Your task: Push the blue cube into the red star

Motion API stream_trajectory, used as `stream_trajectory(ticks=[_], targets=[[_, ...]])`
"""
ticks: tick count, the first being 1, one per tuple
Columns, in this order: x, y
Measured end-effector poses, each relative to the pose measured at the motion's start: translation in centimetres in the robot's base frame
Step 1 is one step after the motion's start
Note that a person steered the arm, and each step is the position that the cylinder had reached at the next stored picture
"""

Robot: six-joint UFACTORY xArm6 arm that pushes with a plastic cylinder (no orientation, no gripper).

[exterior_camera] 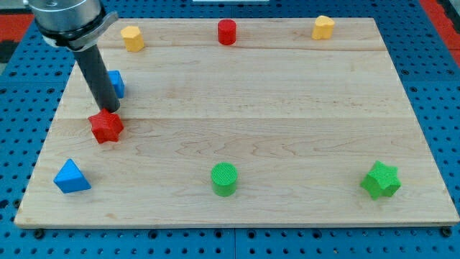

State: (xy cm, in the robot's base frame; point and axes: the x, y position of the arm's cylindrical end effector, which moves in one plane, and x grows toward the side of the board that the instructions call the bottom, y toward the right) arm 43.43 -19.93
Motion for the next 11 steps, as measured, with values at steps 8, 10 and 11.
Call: stream_trajectory(ticks=[8, 10, 11], targets=[[-5.1, -2.2], [1.9, 1.7], [-2.1, 4.2]])
